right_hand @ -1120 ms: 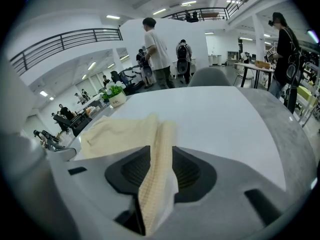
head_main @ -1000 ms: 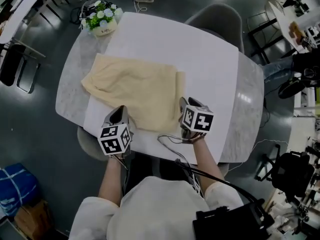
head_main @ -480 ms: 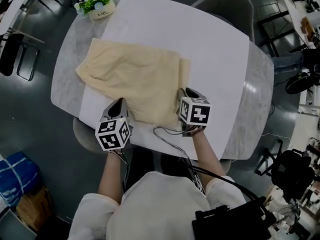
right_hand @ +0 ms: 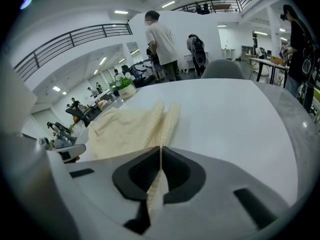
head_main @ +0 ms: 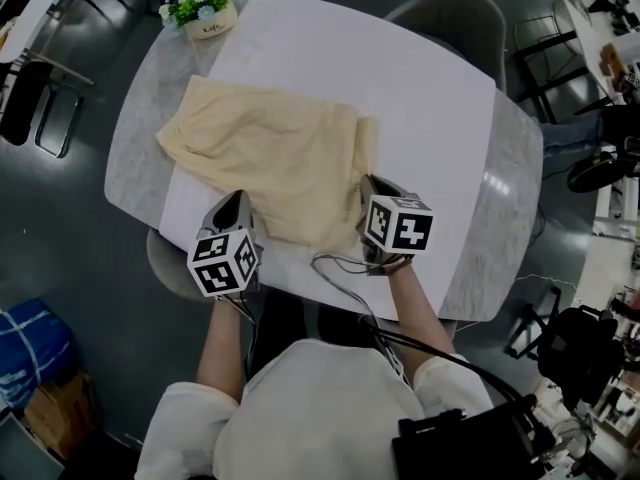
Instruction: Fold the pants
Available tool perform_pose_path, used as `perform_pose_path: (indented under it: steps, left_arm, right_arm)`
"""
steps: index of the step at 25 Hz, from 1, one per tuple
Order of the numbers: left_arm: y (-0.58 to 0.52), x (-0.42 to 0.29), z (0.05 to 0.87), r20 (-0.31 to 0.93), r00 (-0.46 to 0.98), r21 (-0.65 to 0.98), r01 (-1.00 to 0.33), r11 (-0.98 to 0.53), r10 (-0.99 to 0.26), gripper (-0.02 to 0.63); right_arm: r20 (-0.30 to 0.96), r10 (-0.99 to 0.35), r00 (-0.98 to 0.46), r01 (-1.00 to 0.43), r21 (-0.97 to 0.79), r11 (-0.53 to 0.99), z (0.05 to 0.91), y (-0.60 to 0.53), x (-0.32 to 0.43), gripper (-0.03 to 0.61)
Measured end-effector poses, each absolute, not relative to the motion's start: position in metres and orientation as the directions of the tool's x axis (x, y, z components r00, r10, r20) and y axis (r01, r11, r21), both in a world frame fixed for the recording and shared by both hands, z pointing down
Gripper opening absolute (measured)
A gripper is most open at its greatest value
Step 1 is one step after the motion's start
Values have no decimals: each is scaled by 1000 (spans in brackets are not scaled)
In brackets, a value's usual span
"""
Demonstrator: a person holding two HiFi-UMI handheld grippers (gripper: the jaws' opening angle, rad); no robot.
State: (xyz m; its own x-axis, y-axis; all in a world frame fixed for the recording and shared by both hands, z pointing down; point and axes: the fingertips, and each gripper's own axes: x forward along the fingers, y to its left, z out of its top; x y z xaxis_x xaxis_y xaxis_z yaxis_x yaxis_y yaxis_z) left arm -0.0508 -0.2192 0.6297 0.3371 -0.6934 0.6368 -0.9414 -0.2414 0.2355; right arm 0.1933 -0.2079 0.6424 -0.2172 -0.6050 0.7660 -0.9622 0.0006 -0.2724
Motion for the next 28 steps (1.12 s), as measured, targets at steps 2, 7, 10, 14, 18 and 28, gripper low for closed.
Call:
perform_pose_path:
  steps: [2, 7, 10, 14, 18, 28]
  left_arm:
    - [-219, -54, 620, 624, 337, 238, -941, -240, -705, 9]
    - [-218, -64, 594, 590, 335, 239, -942, -238, -735, 9]
    - [-216, -75, 579, 576, 332, 238, -942, -236, -747, 9]
    - [-214, -97, 560, 560, 323, 241, -945, -223, -763, 9]
    - [-215, -123, 543, 542, 310, 246, -947, -205, -781, 9]
    - [-229, -186, 525, 511, 293, 277, -946, -169, -808, 9]
  right_arm:
    - [751, -619, -230, -960, -280, 18, 628, -210, 187, 3]
    - [712, -645, -277, -953, -292, 86, 592, -223, 160, 2]
    - [684, -660, -311, -943, -307, 126, 568, -232, 139, 2]
    - [659, -674, -335, -939, -293, 181, 537, -246, 110, 2]
    - [646, -674, -357, -933, -282, 224, 515, -261, 78, 2]
    - [644, -674, -362, -932, -242, 270, 493, -298, 1, 2]
